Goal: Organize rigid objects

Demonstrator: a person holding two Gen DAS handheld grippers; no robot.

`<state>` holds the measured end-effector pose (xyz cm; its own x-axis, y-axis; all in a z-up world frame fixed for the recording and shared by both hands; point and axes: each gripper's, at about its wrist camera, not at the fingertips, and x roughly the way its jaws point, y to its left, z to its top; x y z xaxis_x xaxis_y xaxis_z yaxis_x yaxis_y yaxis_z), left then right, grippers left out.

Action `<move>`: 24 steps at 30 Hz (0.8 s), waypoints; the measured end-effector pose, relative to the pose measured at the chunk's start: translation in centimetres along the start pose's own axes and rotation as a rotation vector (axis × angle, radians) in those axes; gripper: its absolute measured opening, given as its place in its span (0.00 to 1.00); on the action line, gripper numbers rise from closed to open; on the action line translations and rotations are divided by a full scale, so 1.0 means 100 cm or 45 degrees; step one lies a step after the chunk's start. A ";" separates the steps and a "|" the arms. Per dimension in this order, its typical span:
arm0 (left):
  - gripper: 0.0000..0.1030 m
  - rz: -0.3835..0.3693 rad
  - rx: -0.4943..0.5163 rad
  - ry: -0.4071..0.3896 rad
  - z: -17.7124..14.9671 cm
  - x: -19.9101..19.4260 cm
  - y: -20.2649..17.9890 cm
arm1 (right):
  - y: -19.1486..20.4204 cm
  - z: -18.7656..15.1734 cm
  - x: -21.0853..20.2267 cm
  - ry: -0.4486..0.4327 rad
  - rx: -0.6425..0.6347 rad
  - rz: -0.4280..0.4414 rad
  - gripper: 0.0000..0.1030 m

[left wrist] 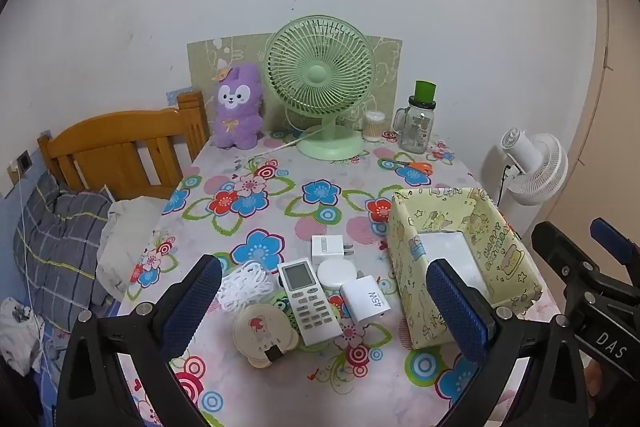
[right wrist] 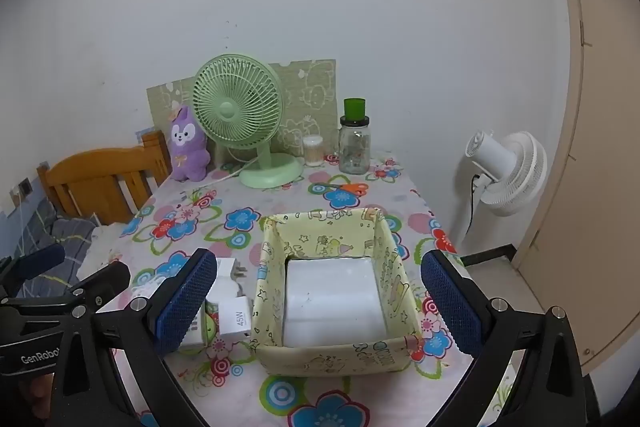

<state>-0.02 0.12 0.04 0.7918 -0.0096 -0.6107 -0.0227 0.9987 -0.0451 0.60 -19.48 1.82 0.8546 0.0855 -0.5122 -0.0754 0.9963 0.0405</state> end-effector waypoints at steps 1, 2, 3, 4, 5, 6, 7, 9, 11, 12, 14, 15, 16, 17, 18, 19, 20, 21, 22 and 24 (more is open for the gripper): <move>1.00 -0.003 0.002 -0.002 0.000 0.000 0.001 | 0.000 0.000 0.000 0.007 0.001 0.000 1.00; 1.00 -0.003 -0.003 -0.009 -0.002 -0.002 0.001 | -0.001 0.000 0.000 0.008 0.002 -0.002 1.00; 1.00 -0.005 -0.004 -0.007 -0.002 -0.002 0.002 | 0.000 0.000 0.000 0.008 0.001 -0.005 1.00; 1.00 0.005 0.015 -0.010 -0.002 -0.003 -0.003 | 0.000 0.000 0.000 0.009 0.000 -0.009 1.00; 1.00 0.000 0.016 -0.006 -0.002 -0.002 -0.005 | 0.000 0.000 0.001 0.009 0.001 -0.012 1.00; 1.00 -0.008 0.001 0.006 -0.005 0.004 -0.005 | 0.000 0.000 0.000 0.010 0.001 -0.012 1.00; 1.00 -0.019 -0.010 0.003 -0.006 0.002 -0.004 | 0.000 0.001 0.000 0.010 0.000 -0.012 1.00; 1.00 -0.017 -0.003 -0.001 -0.006 0.001 -0.005 | -0.003 -0.002 0.001 0.013 0.009 -0.006 1.00; 1.00 -0.013 0.004 0.006 -0.005 0.001 -0.004 | -0.001 0.001 0.001 0.012 0.007 -0.009 1.00; 1.00 -0.008 0.007 0.005 -0.005 0.001 -0.005 | -0.001 0.001 0.002 0.012 0.007 -0.010 1.00; 1.00 0.008 0.003 0.008 -0.006 0.002 -0.006 | 0.000 0.001 0.003 0.014 0.009 -0.007 1.00; 1.00 0.018 -0.005 0.009 -0.006 0.003 -0.005 | 0.001 0.002 0.004 0.015 0.010 -0.003 1.00; 1.00 0.022 -0.007 0.006 -0.006 0.003 -0.004 | 0.000 0.003 0.005 0.015 0.010 -0.002 1.00; 1.00 0.023 -0.007 0.001 -0.006 0.002 -0.004 | -0.001 0.002 0.000 0.007 0.007 -0.013 1.00; 1.00 0.023 -0.005 -0.002 -0.007 0.002 -0.004 | 0.000 0.002 0.000 0.007 0.006 -0.013 1.00; 1.00 0.023 -0.003 -0.008 -0.007 0.001 -0.005 | 0.000 0.002 0.000 0.007 0.008 -0.013 1.00; 1.00 0.021 0.000 -0.012 -0.007 0.000 -0.005 | 0.000 0.002 0.000 0.007 0.008 -0.013 1.00; 1.00 0.015 0.005 -0.019 -0.008 -0.001 -0.005 | 0.001 0.002 0.000 0.007 0.011 -0.012 1.00; 1.00 0.010 0.008 -0.019 -0.006 0.000 -0.005 | 0.000 0.002 0.000 0.007 0.013 -0.014 1.00; 1.00 -0.003 0.017 -0.028 -0.006 -0.002 -0.006 | 0.001 0.002 0.000 0.010 0.016 -0.016 1.00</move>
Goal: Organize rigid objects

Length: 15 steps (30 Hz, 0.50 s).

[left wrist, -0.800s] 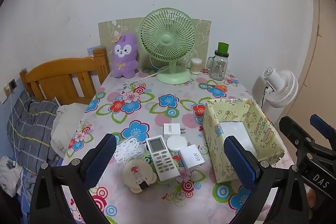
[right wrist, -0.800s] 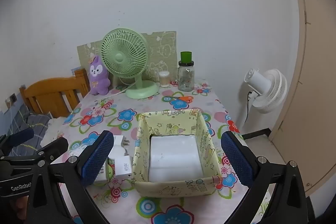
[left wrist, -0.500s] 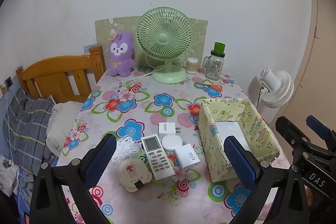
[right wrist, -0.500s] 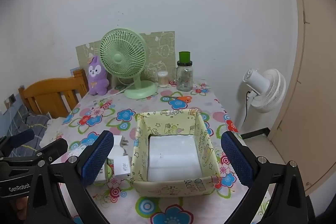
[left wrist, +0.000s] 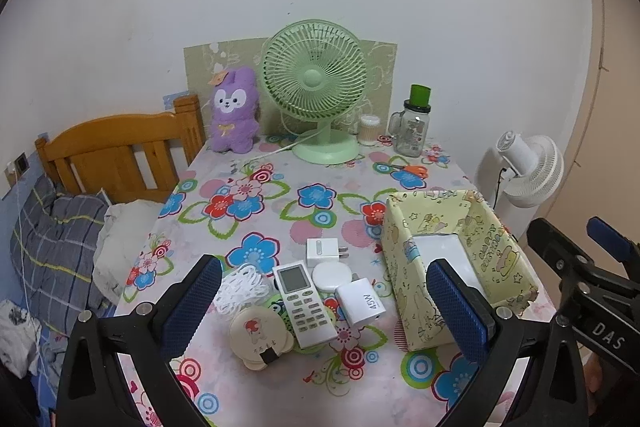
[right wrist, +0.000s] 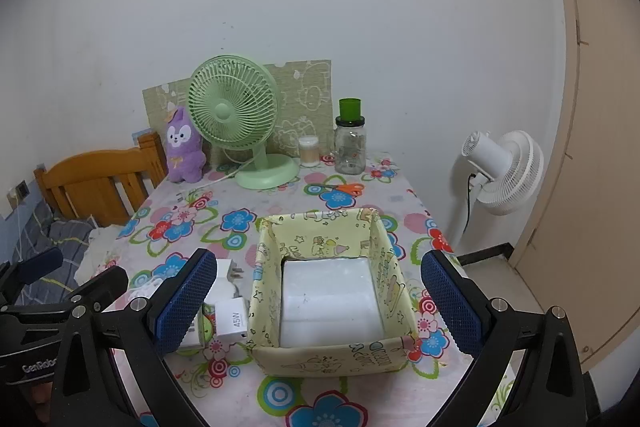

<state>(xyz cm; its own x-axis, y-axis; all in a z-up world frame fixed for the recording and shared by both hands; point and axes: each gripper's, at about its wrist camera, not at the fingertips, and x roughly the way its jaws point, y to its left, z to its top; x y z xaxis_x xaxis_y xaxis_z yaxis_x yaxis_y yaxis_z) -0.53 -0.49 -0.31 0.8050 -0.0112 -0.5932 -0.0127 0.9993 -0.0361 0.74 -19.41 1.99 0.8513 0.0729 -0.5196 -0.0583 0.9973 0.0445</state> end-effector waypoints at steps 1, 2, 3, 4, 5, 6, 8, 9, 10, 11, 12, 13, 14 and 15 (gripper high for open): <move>1.00 -0.005 0.006 -0.005 0.000 -0.001 0.000 | -0.001 0.000 0.000 0.000 0.002 0.000 1.00; 1.00 -0.007 0.007 -0.007 0.000 -0.001 0.000 | -0.001 0.001 0.000 0.001 0.002 -0.001 1.00; 1.00 -0.013 0.005 -0.014 0.000 -0.002 0.000 | 0.000 0.001 0.000 0.001 -0.001 -0.001 1.00; 1.00 -0.016 0.004 -0.014 0.001 -0.003 0.000 | -0.002 0.000 0.000 0.000 0.001 0.000 1.00; 1.00 -0.016 0.004 -0.014 0.001 -0.003 0.000 | -0.002 0.000 0.000 -0.002 -0.001 -0.002 1.00; 1.00 -0.014 0.002 -0.016 0.001 -0.003 0.000 | -0.002 0.000 0.000 -0.003 -0.002 -0.005 1.00; 1.00 -0.014 0.002 -0.015 0.002 -0.003 0.000 | -0.001 0.000 0.000 -0.003 -0.004 -0.010 1.00; 1.00 -0.014 0.003 -0.015 0.002 -0.003 0.000 | -0.001 0.000 0.000 -0.004 -0.005 -0.011 1.00; 1.00 -0.012 0.002 -0.015 0.002 -0.003 0.000 | -0.001 0.000 0.000 -0.003 -0.004 -0.010 1.00; 1.00 -0.009 0.002 -0.017 0.002 -0.003 0.000 | -0.001 0.000 0.000 -0.002 -0.005 -0.009 1.00; 1.00 0.000 0.002 -0.025 0.003 -0.004 0.000 | -0.001 0.000 0.000 -0.002 -0.006 -0.007 1.00; 1.00 0.003 0.004 -0.028 0.003 -0.004 0.001 | 0.000 0.001 -0.001 -0.002 -0.008 -0.009 1.00; 1.00 0.004 0.005 -0.030 0.003 -0.004 0.001 | 0.000 0.001 -0.001 -0.001 -0.009 -0.009 1.00; 1.00 0.004 0.003 -0.031 0.004 -0.004 0.001 | 0.000 0.001 -0.001 0.000 -0.009 -0.008 1.00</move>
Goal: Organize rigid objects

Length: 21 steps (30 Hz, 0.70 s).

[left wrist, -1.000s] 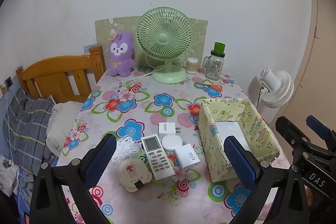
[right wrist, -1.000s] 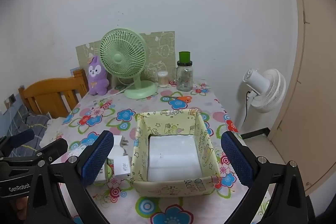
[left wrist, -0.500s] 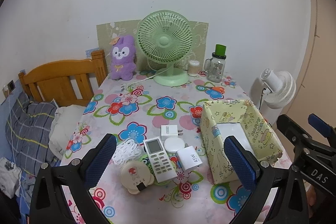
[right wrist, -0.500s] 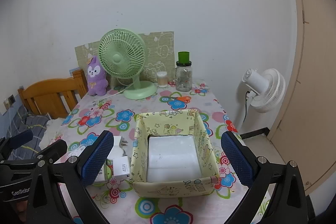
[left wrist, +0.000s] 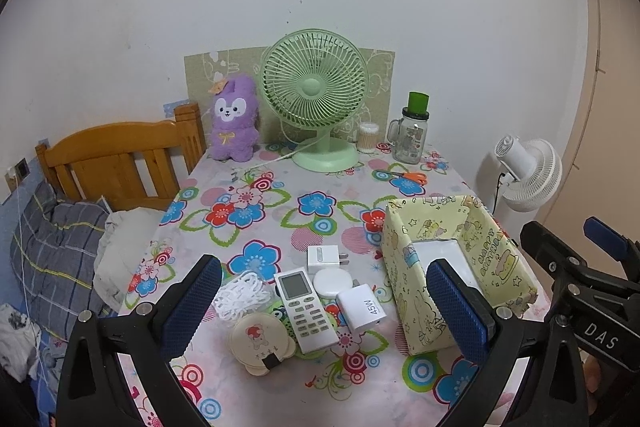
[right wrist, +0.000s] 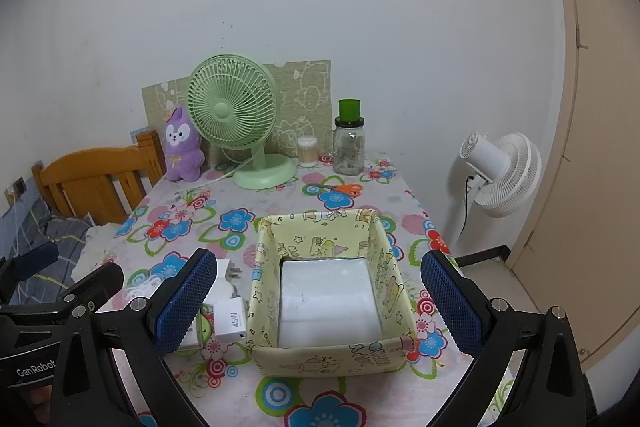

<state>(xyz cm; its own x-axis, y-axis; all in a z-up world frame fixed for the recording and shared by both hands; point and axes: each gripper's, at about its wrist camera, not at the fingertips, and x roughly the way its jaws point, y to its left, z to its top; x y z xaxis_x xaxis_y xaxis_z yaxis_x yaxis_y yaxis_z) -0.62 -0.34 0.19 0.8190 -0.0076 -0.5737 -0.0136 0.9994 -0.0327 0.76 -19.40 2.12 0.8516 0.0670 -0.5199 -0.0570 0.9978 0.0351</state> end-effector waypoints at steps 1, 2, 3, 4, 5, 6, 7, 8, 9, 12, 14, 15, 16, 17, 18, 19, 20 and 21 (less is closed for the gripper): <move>1.00 0.000 -0.001 0.000 0.000 0.000 0.000 | 0.000 0.000 0.000 -0.002 0.000 0.000 1.00; 1.00 0.001 0.000 0.000 0.000 0.000 0.000 | 0.000 0.000 -0.001 -0.005 -0.003 -0.003 1.00; 1.00 0.006 -0.002 -0.001 0.000 0.000 0.001 | 0.000 0.001 0.000 -0.006 -0.006 -0.006 1.00; 1.00 0.006 -0.003 -0.003 -0.002 -0.001 0.001 | 0.001 0.001 -0.001 -0.008 -0.009 -0.007 1.00; 1.00 0.008 -0.004 -0.002 -0.002 -0.001 0.002 | 0.002 0.001 -0.001 -0.010 -0.008 -0.007 1.00; 1.00 0.011 -0.005 0.000 -0.002 -0.001 0.002 | 0.001 0.000 -0.001 -0.012 -0.007 -0.004 1.00; 1.00 0.015 -0.006 0.002 -0.002 0.000 0.003 | 0.002 0.000 -0.002 -0.014 -0.006 0.000 1.00; 1.00 0.019 -0.004 0.004 -0.003 0.001 0.002 | 0.002 0.000 -0.003 -0.018 -0.003 0.004 1.00; 1.00 0.026 -0.002 0.007 -0.003 0.001 0.002 | 0.002 0.000 -0.003 -0.024 -0.001 0.008 1.00; 1.00 0.030 -0.002 0.008 -0.004 0.002 0.001 | 0.001 0.000 -0.004 -0.034 -0.002 0.007 1.00; 1.00 0.034 0.001 0.004 -0.005 0.003 0.001 | 0.001 0.000 -0.004 -0.034 0.000 0.005 1.00; 1.00 0.036 0.003 0.000 -0.005 0.003 0.000 | 0.001 0.000 -0.004 -0.035 0.000 0.005 1.00; 1.00 0.036 0.004 -0.001 -0.005 0.003 0.000 | 0.001 0.000 -0.004 -0.036 0.000 0.005 1.00; 1.00 0.036 0.004 -0.002 -0.005 0.003 0.000 | 0.000 0.000 -0.004 -0.038 0.000 0.005 1.00; 1.00 0.033 0.003 -0.002 -0.005 0.003 0.000 | 0.000 0.000 -0.004 -0.040 -0.001 0.004 1.00; 1.00 0.032 0.001 -0.001 -0.005 0.004 -0.001 | 0.001 0.000 -0.005 -0.043 -0.003 0.003 1.00; 1.00 0.030 0.000 0.000 -0.005 0.004 0.000 | 0.001 0.000 -0.005 -0.045 -0.004 0.004 1.00; 1.00 0.029 -0.002 0.000 -0.004 0.004 0.000 | 0.001 0.000 -0.005 -0.047 -0.006 0.006 1.00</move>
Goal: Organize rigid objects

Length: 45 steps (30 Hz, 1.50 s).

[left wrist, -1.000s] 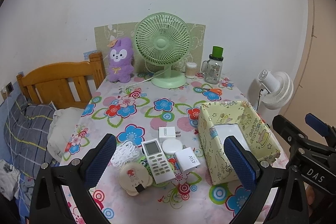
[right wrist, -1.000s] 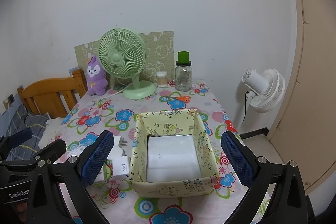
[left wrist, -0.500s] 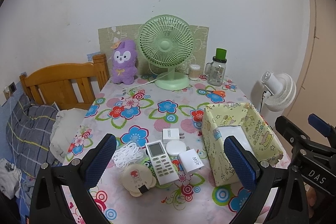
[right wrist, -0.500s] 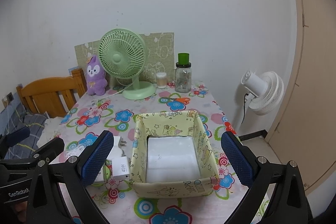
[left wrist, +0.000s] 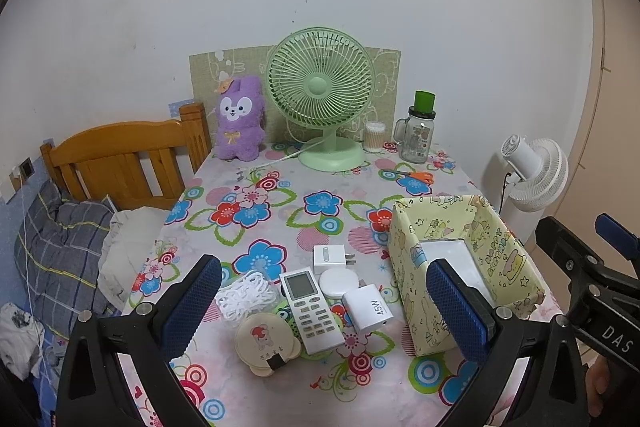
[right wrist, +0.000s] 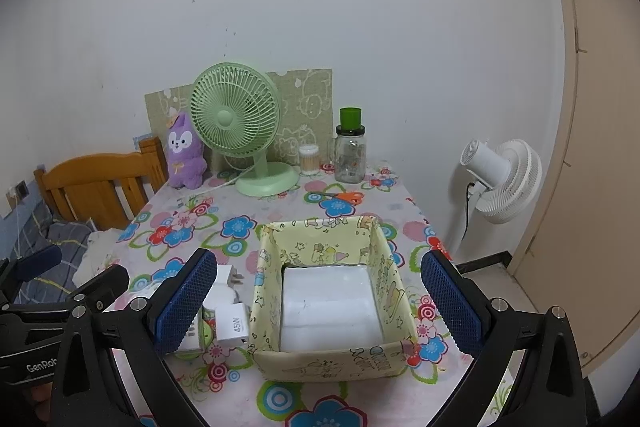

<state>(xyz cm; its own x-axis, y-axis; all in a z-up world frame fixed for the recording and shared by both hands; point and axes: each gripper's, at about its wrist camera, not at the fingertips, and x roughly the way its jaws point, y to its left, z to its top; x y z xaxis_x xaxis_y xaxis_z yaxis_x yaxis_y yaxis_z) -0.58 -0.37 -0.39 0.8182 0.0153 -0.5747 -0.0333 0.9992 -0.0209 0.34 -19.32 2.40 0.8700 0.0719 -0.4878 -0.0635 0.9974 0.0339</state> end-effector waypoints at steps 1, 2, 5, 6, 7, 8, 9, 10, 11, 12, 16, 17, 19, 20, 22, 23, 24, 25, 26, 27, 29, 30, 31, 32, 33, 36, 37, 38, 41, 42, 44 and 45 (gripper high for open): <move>1.00 0.001 0.002 -0.001 0.000 0.000 0.000 | -0.001 -0.002 -0.002 -0.003 0.000 0.002 1.00; 1.00 0.002 0.002 -0.003 0.000 0.000 -0.001 | -0.001 -0.001 -0.002 -0.005 -0.002 0.003 1.00; 1.00 0.001 0.002 -0.008 0.001 0.000 0.000 | -0.001 -0.002 -0.002 -0.008 -0.003 0.004 1.00; 1.00 0.001 0.002 -0.009 0.001 0.001 0.000 | -0.001 -0.001 -0.002 -0.010 -0.004 0.004 1.00; 1.00 0.000 0.002 -0.008 0.001 0.001 0.000 | -0.001 -0.001 -0.002 -0.009 -0.003 0.004 1.00; 1.00 0.000 0.002 -0.008 0.001 0.001 0.000 | -0.001 -0.001 -0.002 -0.009 -0.002 0.004 1.00; 1.00 -0.002 0.001 -0.006 0.001 0.001 0.000 | -0.001 -0.001 -0.002 -0.009 -0.003 0.005 1.00; 1.00 -0.002 0.001 -0.006 0.001 0.001 0.000 | -0.001 -0.001 -0.002 -0.009 -0.002 0.004 1.00; 1.00 -0.003 0.001 -0.007 0.002 0.000 -0.001 | -0.001 -0.001 -0.002 -0.009 -0.002 0.004 1.00; 1.00 -0.003 0.001 -0.006 0.002 0.000 -0.001 | -0.001 -0.001 -0.002 -0.009 -0.002 0.004 1.00; 1.00 -0.008 0.002 -0.010 0.003 0.001 -0.002 | -0.001 0.000 -0.003 -0.014 -0.003 0.004 1.00; 1.00 -0.009 0.002 -0.011 0.003 0.000 -0.002 | -0.001 0.000 -0.003 -0.017 -0.004 0.005 1.00; 1.00 -0.012 0.004 -0.019 0.003 0.000 -0.003 | -0.001 0.001 -0.004 -0.023 -0.005 0.006 1.00; 1.00 -0.013 0.007 -0.025 0.003 -0.001 -0.004 | -0.001 0.002 -0.005 -0.027 -0.005 0.005 1.00; 1.00 -0.012 0.012 -0.034 0.003 -0.003 -0.003 | -0.002 0.002 -0.006 -0.030 -0.005 0.006 1.00; 1.00 -0.012 0.013 -0.037 0.003 -0.003 -0.003 | -0.003 0.002 -0.006 -0.032 -0.005 0.006 1.00; 1.00 -0.013 0.014 -0.038 0.003 -0.003 -0.003 | -0.003 0.002 -0.007 -0.033 -0.004 0.006 1.00; 1.00 -0.014 0.014 -0.039 0.003 -0.004 -0.004 | -0.003 0.002 -0.007 -0.034 -0.003 0.006 1.00; 1.00 -0.015 0.014 -0.040 0.004 -0.004 -0.003 | -0.003 0.002 -0.007 -0.034 -0.003 0.006 1.00; 1.00 -0.018 0.013 -0.040 0.003 -0.004 -0.003 | -0.003 0.002 -0.007 -0.034 -0.002 0.006 1.00; 1.00 -0.022 0.011 -0.041 0.004 -0.004 -0.002 | -0.004 0.001 -0.007 -0.036 -0.002 0.008 1.00; 1.00 -0.024 0.010 -0.042 0.003 -0.005 -0.002 | -0.004 0.001 -0.007 -0.036 -0.002 0.008 1.00; 1.00 -0.024 0.010 -0.041 0.003 -0.005 -0.002 | -0.004 0.001 -0.007 -0.036 -0.001 0.007 1.00; 1.00 -0.025 0.013 -0.039 0.003 -0.005 -0.002 | -0.004 0.001 -0.007 -0.035 0.000 0.007 1.00; 1.00 -0.029 0.016 -0.039 0.003 -0.005 -0.001 | -0.004 0.001 -0.007 -0.036 0.002 0.005 1.00; 1.00 -0.037 0.017 -0.041 0.002 -0.006 -0.001 | -0.004 0.001 -0.007 -0.033 0.011 -0.001 1.00; 1.00 -0.036 0.017 -0.044 0.002 -0.006 -0.001 | -0.005 0.001 -0.007 -0.034 0.009 -0.001 1.00; 1.00 -0.034 0.018 -0.043 0.002 -0.006 -0.001 | -0.004 0.001 -0.007 -0.033 0.007 -0.002 1.00; 1.00 -0.034 0.016 -0.043 0.002 -0.006 -0.001 | -0.006 0.001 -0.007 -0.031 0.008 0.000 1.00; 1.00 -0.033 0.017 -0.044 0.002 -0.007 -0.001 | -0.007 0.001 -0.007 -0.031 0.009 0.000 1.00; 1.00 -0.030 0.020 -0.044 0.002 -0.006 -0.001 | -0.007 0.001 -0.007 -0.030 0.008 -0.001 1.00; 1.00 -0.030 0.020 -0.044 0.002 -0.006 -0.002 | -0.007 0.001 -0.006 -0.028 0.010 -0.003 1.00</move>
<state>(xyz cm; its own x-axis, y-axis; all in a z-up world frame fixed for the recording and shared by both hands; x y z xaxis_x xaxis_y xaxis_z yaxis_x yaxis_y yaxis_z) -0.92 -0.52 0.14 0.8382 -0.0075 -0.5454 -0.0047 0.9998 -0.0210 -0.12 -20.07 2.78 0.8805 0.0696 -0.4689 -0.0578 0.9975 0.0396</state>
